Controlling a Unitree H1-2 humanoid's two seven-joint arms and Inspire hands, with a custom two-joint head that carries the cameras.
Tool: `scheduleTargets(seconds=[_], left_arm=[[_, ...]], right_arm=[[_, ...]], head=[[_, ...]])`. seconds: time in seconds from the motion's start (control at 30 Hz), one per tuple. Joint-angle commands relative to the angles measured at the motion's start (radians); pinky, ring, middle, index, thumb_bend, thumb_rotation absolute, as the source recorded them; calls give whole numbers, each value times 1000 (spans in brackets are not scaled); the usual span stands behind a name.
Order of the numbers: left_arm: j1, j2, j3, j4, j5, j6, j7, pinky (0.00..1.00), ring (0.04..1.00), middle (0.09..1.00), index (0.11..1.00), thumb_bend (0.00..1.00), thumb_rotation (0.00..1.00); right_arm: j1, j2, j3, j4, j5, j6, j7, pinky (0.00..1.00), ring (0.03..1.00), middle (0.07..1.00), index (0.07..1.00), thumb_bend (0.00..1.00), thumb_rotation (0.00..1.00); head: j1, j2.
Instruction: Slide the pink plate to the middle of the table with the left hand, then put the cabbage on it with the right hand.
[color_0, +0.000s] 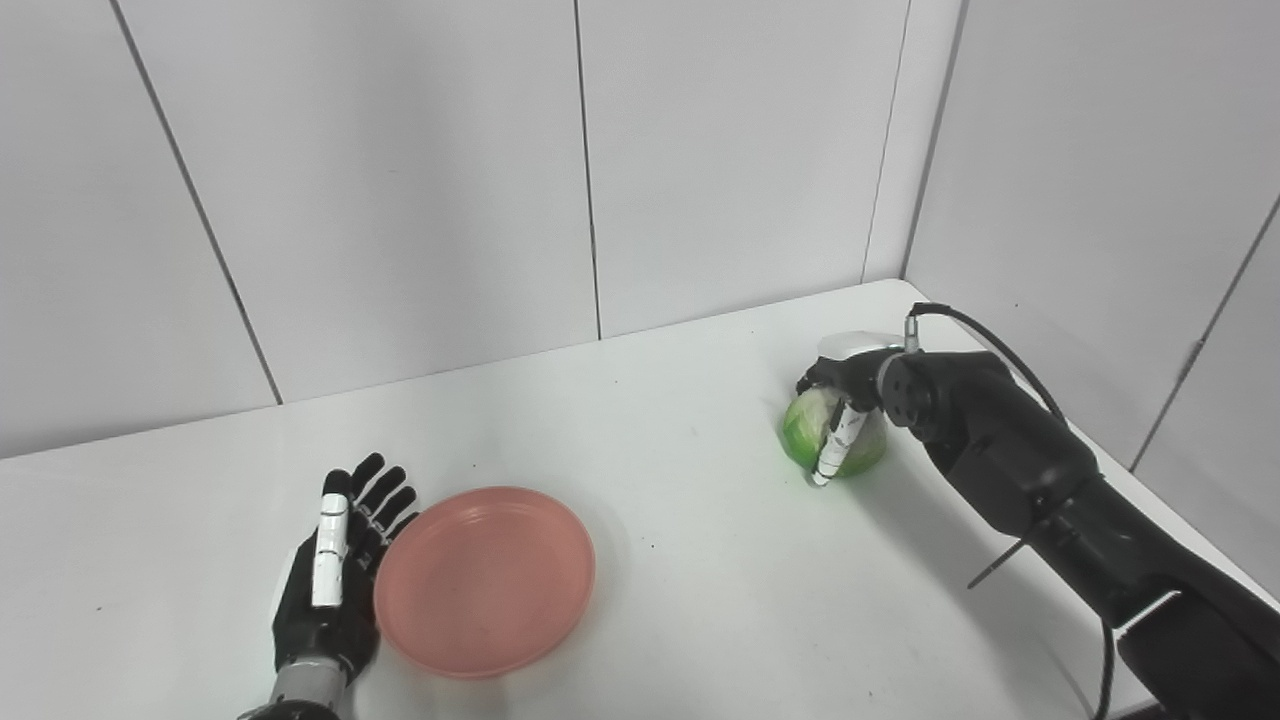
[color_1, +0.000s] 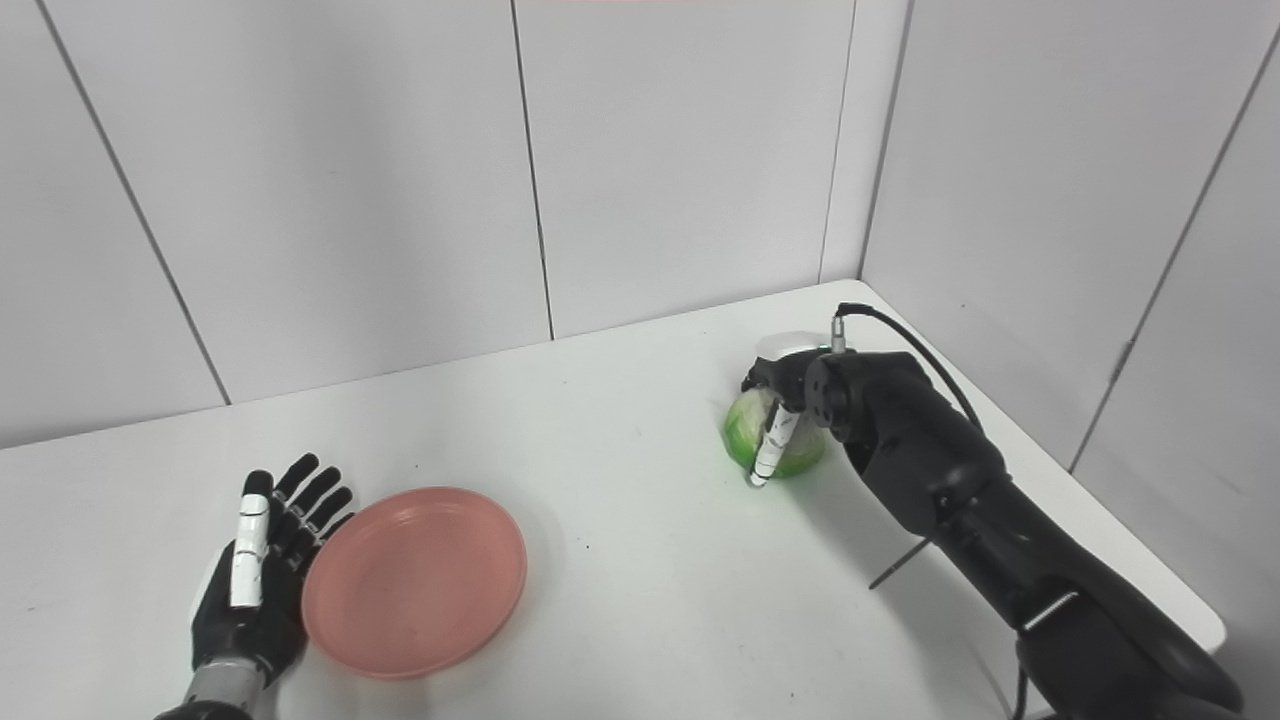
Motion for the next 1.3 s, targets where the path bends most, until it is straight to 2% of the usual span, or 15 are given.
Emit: scheduleTargets(seconds=[0.0, 0.13, 0.2, 0.27, 0.37, 0.4, 0.43, 0.47, 0.53, 0.57, 0.73, 0.93, 1.03, 1.1, 1.27], left_arm=[[4, -2, -1, -6, 0, 23, 7, 828, 868, 862, 838, 780, 816], [5, -2, -4, -7, 2, 24, 5, 830, 870, 866, 837, 782, 821], [5, -3, -6, -8, 4, 26, 6, 829, 870, 866, 831, 773, 828], [5, -4, -6, -9, 3, 27, 6, 824, 866, 864, 830, 766, 834], [4, -6, -4, -8, -2, 31, 5, 821, 866, 861, 816, 759, 832], [4, -6, -4, -6, -1, 31, 5, 821, 866, 860, 816, 759, 832], [4, -6, -4, -5, 0, 31, 5, 819, 865, 859, 814, 760, 834], [3, -6, -3, -5, -1, 34, 7, 817, 864, 857, 813, 761, 835], [3, -8, -1, -8, -3, 41, 11, 811, 859, 850, 811, 764, 830], [4, -9, 0, -11, -5, 45, 12, 808, 856, 849, 807, 765, 826], [6, -13, 3, -22, -7, 60, 16, 797, 853, 850, 802, 754, 825], [8, -23, -1, -33, -4, 78, 26, 785, 845, 845, 800, 735, 828], [9, -29, -2, -36, -3, 83, 32, 775, 841, 845, 800, 727, 831], [9, -32, -2, -35, -3, 84, 34, 771, 842, 848, 797, 718, 829], [6, -36, 0, -35, -3, 87, 35, 769, 840, 847, 792, 702, 832]], right_arm=[[-9, -14, 11, -2, 2, 14, -1, 635, 846, 931, 849, 1000, 277], [4, -10, -3, -4, 26, 10, -30, 636, 839, 922, 840, 1000, 260], [16, -4, -27, -6, 57, 5, -57, 495, 625, 715, 804, 1000, 201], [22, -3, -37, -10, 84, 6, -62, 381, 477, 599, 768, 1000, 170], [24, -10, -26, -16, 98, 4, -51, 267, 343, 459, 671, 913, 140], [26, -13, -20, -19, 99, -4, -55, 264, 338, 452, 664, 907, 137], [28, -15, -16, -20, 101, -10, -58, 256, 327, 463, 640, 743, 70], [31, -16, -12, -20, 103, -19, -66, 250, 321, 470, 624, 642, 28], [35, -19, -6, -20, 107, -32, -82, 245, 317, 476, 525, 561, 8], [37, -21, -3, -21, 109, -38, -88, 245, 322, 460, 529, 543, 4], [33, -28, 2, -25, 124, -50, -93, 230, 319, 442, 531, 525, 0], [21, -44, -2, -58, 155, -61, -69, 213, 288, 474, 490, 532, 3], [11, -48, -20, -100, 193, -54, -51, 223, 297, 476, 489, 532, 3], [2, -49, -28, -128, 214, -48, -40, 226, 305, 446, 521, 527, 5], [-33, -52, -31, -197, 258, -70, -22, 227, 306, 476, 490, 531, 4]], head=[[1, 0], [1, 0], [1, 0], [3, 5], [3, 5], [3, 5], [3, 5], [3, 5], [3, 5], [7, 10], [8, 14], [22, 20], [35, 22], [38, 22], [43, 22]])
